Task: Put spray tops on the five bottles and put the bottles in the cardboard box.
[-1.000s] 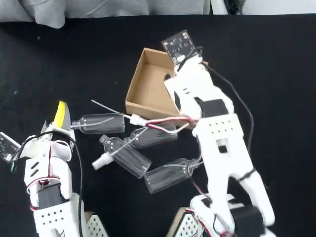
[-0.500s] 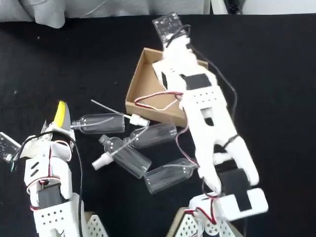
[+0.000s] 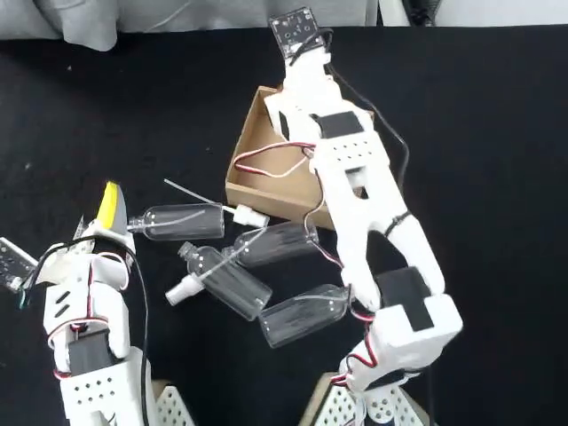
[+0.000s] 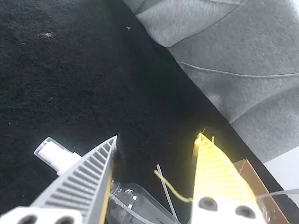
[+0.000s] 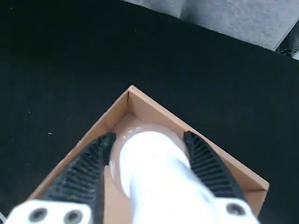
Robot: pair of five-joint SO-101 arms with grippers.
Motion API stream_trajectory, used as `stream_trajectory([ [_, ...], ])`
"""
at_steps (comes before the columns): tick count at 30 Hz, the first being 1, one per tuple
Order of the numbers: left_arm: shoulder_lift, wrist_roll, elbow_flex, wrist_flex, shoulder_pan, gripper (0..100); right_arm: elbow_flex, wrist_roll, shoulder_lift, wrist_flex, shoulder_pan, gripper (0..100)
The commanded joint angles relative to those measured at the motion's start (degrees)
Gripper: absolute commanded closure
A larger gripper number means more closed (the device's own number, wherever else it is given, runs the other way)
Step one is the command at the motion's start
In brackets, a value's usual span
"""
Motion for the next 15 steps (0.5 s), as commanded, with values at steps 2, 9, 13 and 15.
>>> stream_trajectory([
  [2,-0.88,0.00,1.10,-1.23,-0.66,76,-6.64,-0.70,1.45,0.00,-1.23,87.4],
  [9,-0.88,0.00,1.10,-1.23,-0.66,76,-10.59,-0.70,6.11,0.00,-1.23,87.4],
  [13,-0.88,0.00,1.10,-1.23,-0.57,76,-13.23,-0.70,8.84,0.00,-1.23,87.4],
  [15,-0.88,0.00,1.10,-1.23,-0.48,76,-14.46,-0.70,10.33,0.00,-1.23,87.4],
])
